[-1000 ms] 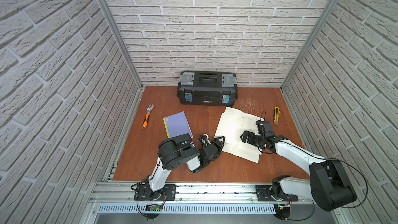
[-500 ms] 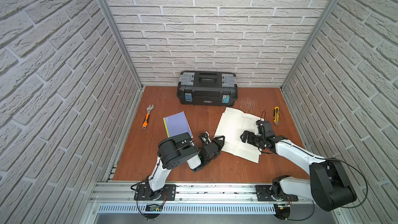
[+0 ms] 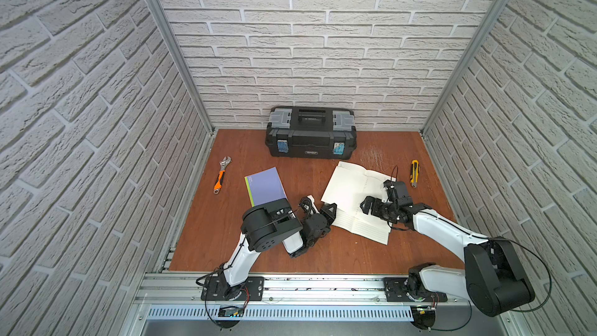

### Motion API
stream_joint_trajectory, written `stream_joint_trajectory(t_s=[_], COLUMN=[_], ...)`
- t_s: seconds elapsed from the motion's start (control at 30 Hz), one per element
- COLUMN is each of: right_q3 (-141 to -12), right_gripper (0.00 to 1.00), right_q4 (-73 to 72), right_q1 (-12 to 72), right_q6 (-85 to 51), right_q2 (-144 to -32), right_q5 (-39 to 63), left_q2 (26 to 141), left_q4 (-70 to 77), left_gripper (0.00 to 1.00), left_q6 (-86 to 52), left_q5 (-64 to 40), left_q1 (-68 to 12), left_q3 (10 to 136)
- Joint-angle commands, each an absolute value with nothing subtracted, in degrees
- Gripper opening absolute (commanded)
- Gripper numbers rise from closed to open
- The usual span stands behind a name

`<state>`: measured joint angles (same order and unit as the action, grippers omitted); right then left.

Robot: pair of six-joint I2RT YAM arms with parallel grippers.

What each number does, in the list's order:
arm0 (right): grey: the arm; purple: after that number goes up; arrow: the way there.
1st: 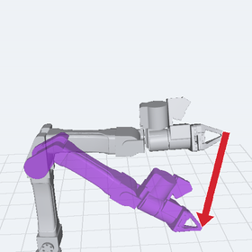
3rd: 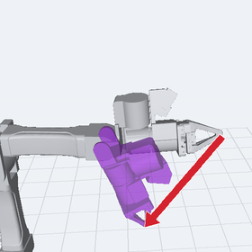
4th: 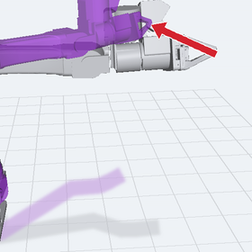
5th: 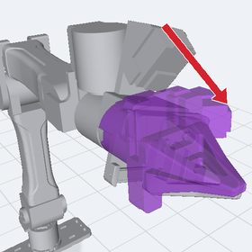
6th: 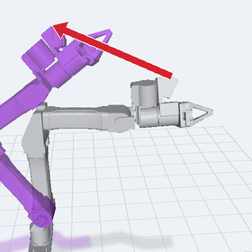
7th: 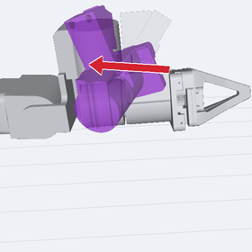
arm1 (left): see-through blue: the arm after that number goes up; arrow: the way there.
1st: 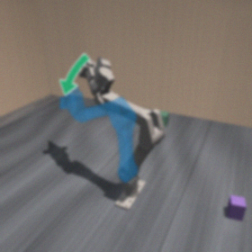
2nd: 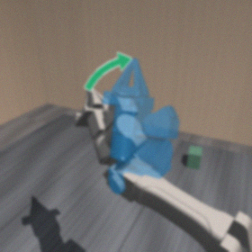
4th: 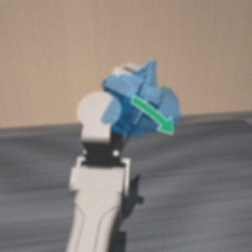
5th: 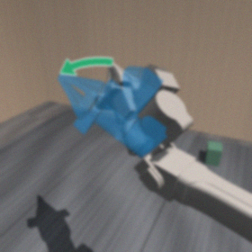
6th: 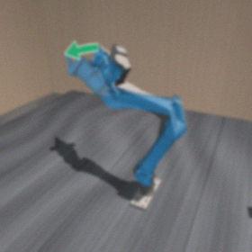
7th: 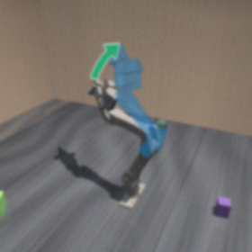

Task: Close the notebook
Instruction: Close the notebook at the center of the board.

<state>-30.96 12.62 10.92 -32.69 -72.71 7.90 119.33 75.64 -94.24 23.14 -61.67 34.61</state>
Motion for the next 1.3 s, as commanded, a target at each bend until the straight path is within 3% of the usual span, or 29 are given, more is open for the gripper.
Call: stream_joint_trajectory(t_s=[0.0, 0.73, 1.27], right_q3=[-30.85, -34.53, -33.9], right_gripper=[1.0, 1.0, 1.0], right_q4=[14.46, 19.78, 19.88], right_q1=[10.72, 10.72, 10.72], right_q6=[-32.72, -29.84, -30.47], right_q2=[-73.94, -63.16, -59.16], right_q5=[9.77, 8.41, 8.61], left_q2=[119.64, 113.49, 98.18], left_q4=[80.31, 73.54, 51.76], left_gripper=[0.0, 0.0, 0.0], left_q6=[-92.18, -83.49, -66.14], left_q5=[23.75, 15.63, 15.68], left_q1=[-61.43, -60.75, -61.62], left_q3=[35.74, 40.47, 41.99])
